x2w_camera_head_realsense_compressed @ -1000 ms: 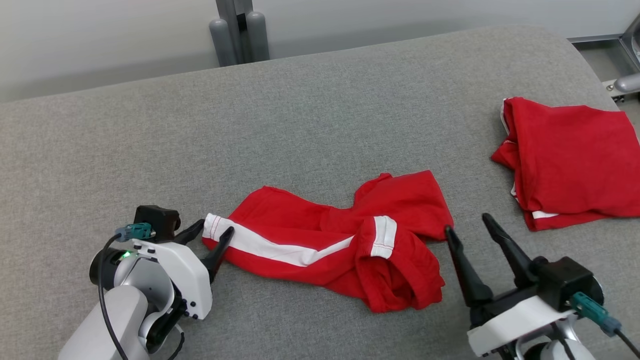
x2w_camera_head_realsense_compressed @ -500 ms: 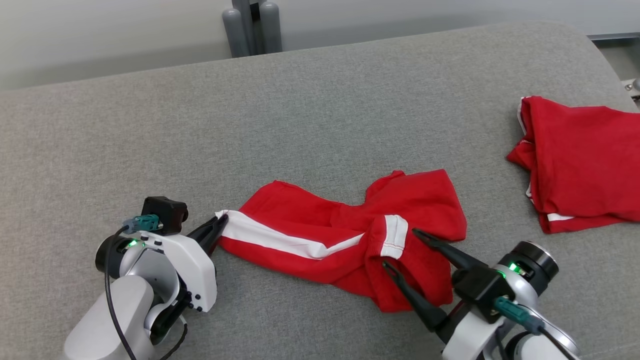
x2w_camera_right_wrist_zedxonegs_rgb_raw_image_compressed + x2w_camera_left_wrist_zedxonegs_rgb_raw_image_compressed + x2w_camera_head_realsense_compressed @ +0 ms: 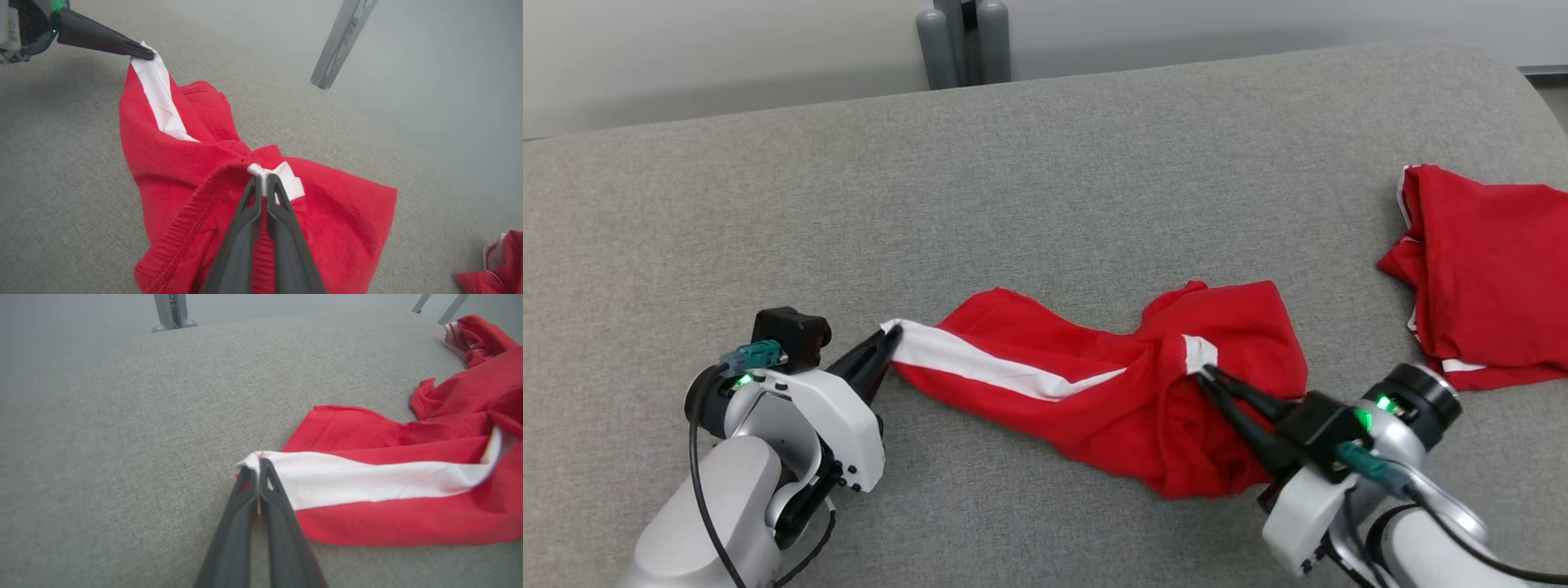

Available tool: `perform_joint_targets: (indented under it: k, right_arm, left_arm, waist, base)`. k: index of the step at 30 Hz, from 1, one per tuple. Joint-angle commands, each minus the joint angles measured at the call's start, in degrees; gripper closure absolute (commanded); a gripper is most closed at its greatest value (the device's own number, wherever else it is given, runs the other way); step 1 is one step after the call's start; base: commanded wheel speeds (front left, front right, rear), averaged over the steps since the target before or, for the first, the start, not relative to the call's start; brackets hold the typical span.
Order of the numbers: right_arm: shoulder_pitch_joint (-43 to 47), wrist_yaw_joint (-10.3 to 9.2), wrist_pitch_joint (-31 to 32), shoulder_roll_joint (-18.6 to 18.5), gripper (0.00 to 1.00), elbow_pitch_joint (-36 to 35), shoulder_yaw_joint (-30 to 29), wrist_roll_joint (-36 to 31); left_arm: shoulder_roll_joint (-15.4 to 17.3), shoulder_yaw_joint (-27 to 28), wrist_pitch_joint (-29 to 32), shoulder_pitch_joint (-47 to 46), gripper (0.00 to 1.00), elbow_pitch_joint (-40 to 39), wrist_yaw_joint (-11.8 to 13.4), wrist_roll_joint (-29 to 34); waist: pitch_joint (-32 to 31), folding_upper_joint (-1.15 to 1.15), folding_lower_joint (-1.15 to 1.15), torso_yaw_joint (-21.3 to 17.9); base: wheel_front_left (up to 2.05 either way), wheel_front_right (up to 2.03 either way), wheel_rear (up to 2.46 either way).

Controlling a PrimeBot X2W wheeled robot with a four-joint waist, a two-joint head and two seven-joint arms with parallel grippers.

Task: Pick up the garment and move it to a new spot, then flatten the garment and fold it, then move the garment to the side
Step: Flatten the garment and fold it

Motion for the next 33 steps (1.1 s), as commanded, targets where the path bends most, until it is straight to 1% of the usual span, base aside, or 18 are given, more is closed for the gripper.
perform_joint_targets:
  k: [1, 4, 8, 10, 12, 13, 15, 16, 21, 26, 30, 33]
  right_arm:
    - [0.95, -0.03, -1.35, 0.62, 1.0, -0.11, -2.19, 0.52]
    - [2.46, -0.03, -3.97, 2.33, 1.0, -0.98, -7.15, 1.02]
    - [4.45, -0.03, -8.23, 5.91, 1.0, -3.24, -14.53, 1.81]
    - [4.97, -0.03, -9.9, 7.59, 1.0, -4.07, -17.2, 3.18]
    - [5.0, -0.03, -11.66, 9.66, 1.0, -5.37, -19.95, 6.76]
    - [4.68, -0.02, -12.44, 9.37, 1.0, -5.92, -20.79, 6.69]
    - [4.17, -0.03, -13.78, 9.7, 1.0, -7.4, -21.64, 9.07]
    - [4.17, -0.03, -13.78, 9.7, 1.0, -7.4, -21.64, 9.07]
    - [2.74, -0.03, -17.32, 5.44, 1.0, -10.95, -21.71, 10.77]
    - [0.98, -0.03, -18.91, 1.8, 1.0, -13.82, -22.92, 10.9]
    - [-0.02, -0.03, -19.22, 0.9, 1.0, -15.19, -23.74, 10.57]
    - [-0.13, -0.03, -19.24, 1.06, 1.0, -16.02, -24.1, 10.81]
  left_arm:
    - [0.28, 0.39, -1.15, -0.8, 1.0, -0.74, 0.05, 0.02]
    - [0.37, 1.05, -3.21, -0.54, 1.0, -2.55, 0.86, 0.24]
    - [0.99, 2.23, -5.91, 0.05, 1.0, -6.77, 2.6, 0.54]
    - [1.3, 3.1, -7.13, 0.53, 1.0, -9.41, 3.72, 0.67]
    - [1.58, 3.82, -7.85, 1.08, 1.0, -12.39, 4.52, 0.49]
    - [1.91, 4.29, -8.41, 1.19, 1.0, -13.88, 5.13, 0.7]
    - [2.48, 5.45, -9.25, 1.2, 1.0, -17.3, 6.2, 0.54]
    - [2.48, 5.45, -9.25, 1.2, 1.0, -17.3, 6.2, 0.54]
    - [3.89, 8.6, -10.98, 2.4, 1.0, -26.38, 9.5, 0.4]
    - [5.83, 10.92, -11.13, 2.74, 1.0, -37.16, 12.78, 1.92]
    - [7.0, 11.58, -9.89, 3.96, 1.0, -44.33, 15.14, 3.17]
    - [7.73, 11.74, -8.74, 4.62, 1.0, -48.15, 16.5, 3.78]
  waist:
    - [-0.17, 0.0, 0.0, 0.23]
    - [-0.73, 0.0, 0.0, 0.54]
    - [-1.62, 0.0, 0.0, 0.78]
    - [-2.24, 0.0, 0.0, 0.91]
    - [-2.74, 0.0, 0.0, 1.11]
    - [-3.14, 0.0, 0.0, 1.28]
    - [-3.56, 0.0, 0.0, 1.54]
    - [-3.56, 0.0, 0.0, 1.54]
    - [-4.7, 0.0, 0.0, 2.53]
    - [-5.03, 0.0, 0.0, 3.43]
    - [-5.22, 0.0, 0.0, 3.94]
    - [-5.18, 0.0, 0.0, 4.1]
  base:
    - [0.0, 0.0, 0.0]
    - [0.0, 0.0, 0.0]
    - [0.0, 0.0, 0.0]
    - [0.0, 0.0, 0.0]
    - [0.0, 0.0, 0.0]
    - [0.0, 0.0, 0.0]
    - [0.0, 0.0, 0.0]
    - [0.0, 0.0, 0.0]
    - [0.0, 0.0, 0.0]
    - [0.0, 0.0, 0.0]
    - [0.0, 0.0, 0.0]
    - [0.0, 0.0, 0.0]
